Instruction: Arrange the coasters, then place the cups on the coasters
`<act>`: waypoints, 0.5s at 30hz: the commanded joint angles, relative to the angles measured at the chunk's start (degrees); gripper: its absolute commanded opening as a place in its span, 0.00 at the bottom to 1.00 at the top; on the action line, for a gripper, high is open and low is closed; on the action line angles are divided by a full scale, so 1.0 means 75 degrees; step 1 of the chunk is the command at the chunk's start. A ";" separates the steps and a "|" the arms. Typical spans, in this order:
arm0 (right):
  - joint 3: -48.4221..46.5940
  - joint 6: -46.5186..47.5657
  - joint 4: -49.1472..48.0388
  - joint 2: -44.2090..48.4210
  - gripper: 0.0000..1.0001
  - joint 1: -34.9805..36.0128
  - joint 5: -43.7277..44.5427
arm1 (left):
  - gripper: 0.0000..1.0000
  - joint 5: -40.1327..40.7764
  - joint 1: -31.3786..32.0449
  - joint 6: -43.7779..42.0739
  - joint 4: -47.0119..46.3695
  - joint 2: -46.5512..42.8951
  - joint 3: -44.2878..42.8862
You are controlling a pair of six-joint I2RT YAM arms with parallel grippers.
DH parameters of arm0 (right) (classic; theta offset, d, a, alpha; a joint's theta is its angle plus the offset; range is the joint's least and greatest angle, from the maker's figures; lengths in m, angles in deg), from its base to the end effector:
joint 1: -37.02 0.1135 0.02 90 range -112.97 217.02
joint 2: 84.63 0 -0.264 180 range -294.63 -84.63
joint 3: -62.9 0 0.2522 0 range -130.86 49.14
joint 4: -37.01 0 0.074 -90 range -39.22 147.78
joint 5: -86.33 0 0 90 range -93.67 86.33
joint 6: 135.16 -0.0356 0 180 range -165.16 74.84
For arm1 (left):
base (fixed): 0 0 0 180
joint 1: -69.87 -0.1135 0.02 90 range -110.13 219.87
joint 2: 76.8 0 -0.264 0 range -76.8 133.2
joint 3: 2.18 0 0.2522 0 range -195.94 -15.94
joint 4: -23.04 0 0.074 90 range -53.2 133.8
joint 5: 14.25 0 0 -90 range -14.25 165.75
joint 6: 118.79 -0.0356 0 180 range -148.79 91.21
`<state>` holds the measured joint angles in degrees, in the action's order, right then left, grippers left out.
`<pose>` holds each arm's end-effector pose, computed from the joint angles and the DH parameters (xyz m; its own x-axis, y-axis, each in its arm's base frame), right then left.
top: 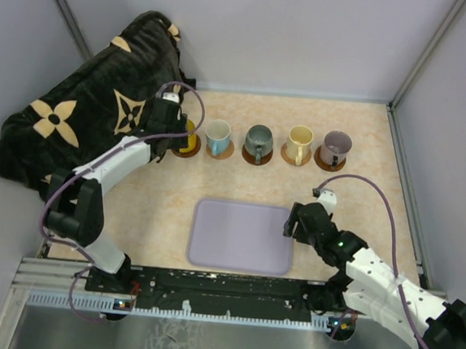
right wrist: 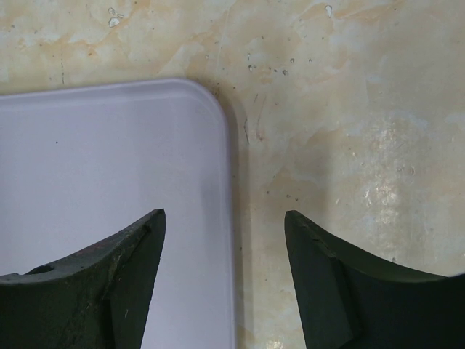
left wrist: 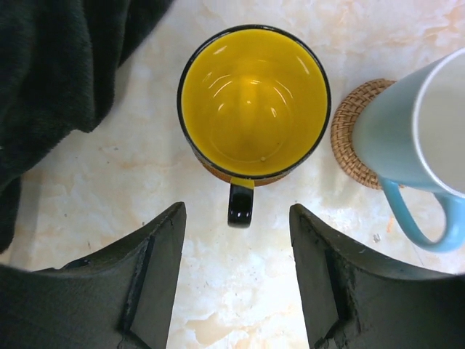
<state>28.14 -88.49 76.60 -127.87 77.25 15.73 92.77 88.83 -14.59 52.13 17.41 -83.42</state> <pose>0.1214 0.0872 0.1771 -0.7149 0.2430 -0.6556 0.0699 0.9578 0.2788 0.3489 -0.1089 0.2478 -0.6400 -0.0282 -0.7679 -0.0535 0.9985 0.0080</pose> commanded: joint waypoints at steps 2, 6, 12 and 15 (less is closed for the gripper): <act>-0.0210 -0.0116 -0.0188 0.0260 0.68 -0.0035 0.0183 | 0.66 -0.0004 -0.0032 0.0191 0.0157 -0.1017 0.0342; -0.0232 -0.0129 -0.0207 0.0191 0.68 -0.0043 0.0163 | 0.67 -0.0025 -0.0032 0.0313 0.0214 -0.1797 0.0833; -0.0459 -0.0193 0.0262 0.0224 0.67 -0.0043 0.0431 | 0.67 -0.0463 -0.0032 0.0310 0.0349 -0.3321 0.1711; -0.0993 0.0054 0.1018 0.0555 0.68 -0.0043 0.1298 | 0.67 -0.0660 -0.0032 0.0326 0.0409 -0.4241 0.2182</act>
<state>27.25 -89.24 79.44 -126.65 77.25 17.31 90.54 88.83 -12.75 54.01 -6.72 -70.37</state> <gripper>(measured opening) 0.675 0.670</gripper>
